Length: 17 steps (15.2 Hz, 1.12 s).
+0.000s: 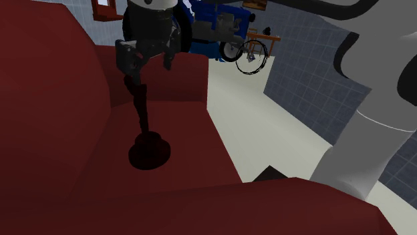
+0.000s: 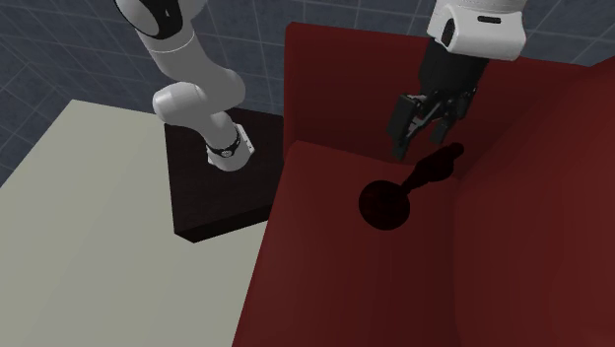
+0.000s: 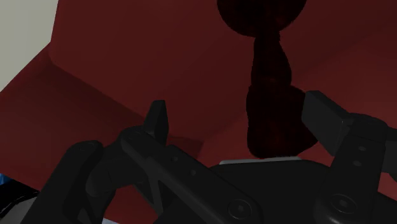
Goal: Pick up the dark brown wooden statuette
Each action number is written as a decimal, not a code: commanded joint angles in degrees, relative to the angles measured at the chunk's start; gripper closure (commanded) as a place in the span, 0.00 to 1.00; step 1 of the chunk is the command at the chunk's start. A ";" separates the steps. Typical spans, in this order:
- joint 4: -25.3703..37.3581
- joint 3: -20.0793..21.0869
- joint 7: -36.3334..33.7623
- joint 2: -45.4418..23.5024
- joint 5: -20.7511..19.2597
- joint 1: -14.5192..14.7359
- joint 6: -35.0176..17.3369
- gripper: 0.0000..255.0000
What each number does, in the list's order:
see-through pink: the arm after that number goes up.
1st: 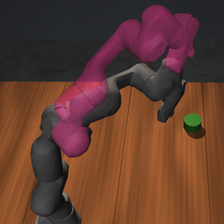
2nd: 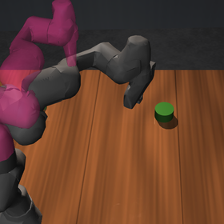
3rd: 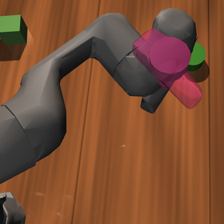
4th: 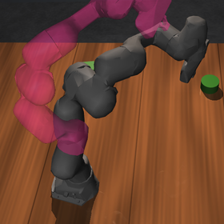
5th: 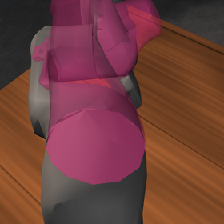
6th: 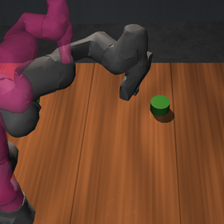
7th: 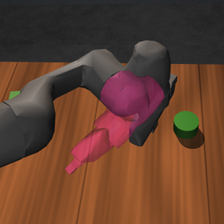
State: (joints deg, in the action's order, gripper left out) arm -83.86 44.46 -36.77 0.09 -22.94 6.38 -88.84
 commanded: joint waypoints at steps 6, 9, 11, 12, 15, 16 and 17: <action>-1.00 1.25 -2.48 -2.35 -3.03 1.21 -1.83 0.00; -3.86 0.96 -2.81 -1.38 -2.31 0.78 -4.08 0.00; -4.06 0.92 -2.73 -1.15 -2.14 0.72 -4.15 1.00; -4.10 0.90 -2.71 -1.14 -2.13 0.70 -4.20 1.00; -4.09 0.90 -2.71 -1.14 -2.13 0.70 -4.19 1.00; -4.07 0.90 -2.72 -1.18 -2.16 0.71 -4.19 1.00; -4.07 0.91 -2.72 -1.16 -2.15 0.71 -4.17 1.00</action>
State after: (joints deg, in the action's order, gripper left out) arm -87.85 45.39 -39.50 -1.04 -25.11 7.11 -93.03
